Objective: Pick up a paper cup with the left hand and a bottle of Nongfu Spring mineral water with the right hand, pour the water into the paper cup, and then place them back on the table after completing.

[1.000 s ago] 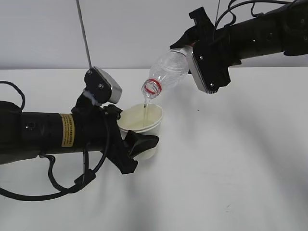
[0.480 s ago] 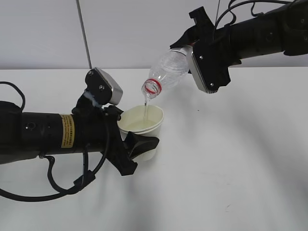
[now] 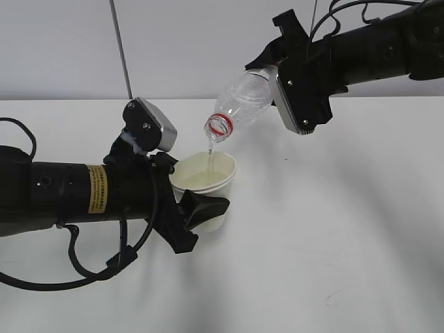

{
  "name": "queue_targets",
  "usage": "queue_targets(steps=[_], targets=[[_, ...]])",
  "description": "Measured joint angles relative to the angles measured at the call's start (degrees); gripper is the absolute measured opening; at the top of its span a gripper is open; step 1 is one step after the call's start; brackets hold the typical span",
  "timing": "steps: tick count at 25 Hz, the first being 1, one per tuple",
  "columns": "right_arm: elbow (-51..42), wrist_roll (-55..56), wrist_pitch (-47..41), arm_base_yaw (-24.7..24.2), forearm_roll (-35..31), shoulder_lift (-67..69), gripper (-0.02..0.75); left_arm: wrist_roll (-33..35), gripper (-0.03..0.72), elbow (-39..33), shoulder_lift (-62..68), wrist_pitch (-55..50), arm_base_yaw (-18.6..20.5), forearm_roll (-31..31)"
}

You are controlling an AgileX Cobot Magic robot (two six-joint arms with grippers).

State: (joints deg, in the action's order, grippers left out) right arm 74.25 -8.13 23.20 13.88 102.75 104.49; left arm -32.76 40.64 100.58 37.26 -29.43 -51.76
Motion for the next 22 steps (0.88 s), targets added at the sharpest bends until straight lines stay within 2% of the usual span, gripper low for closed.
queue_targets(steps=[12, 22], targets=[[0.0, 0.7, 0.0, 0.0, 0.0, 0.0, 0.446, 0.0, 0.402, 0.0, 0.0, 0.0, 0.0, 0.0], [0.0, 18.0, 0.0, 0.0, 0.0, 0.0, 0.446, 0.0, 0.402, 0.0, 0.0, 0.0, 0.1, 1.9]])
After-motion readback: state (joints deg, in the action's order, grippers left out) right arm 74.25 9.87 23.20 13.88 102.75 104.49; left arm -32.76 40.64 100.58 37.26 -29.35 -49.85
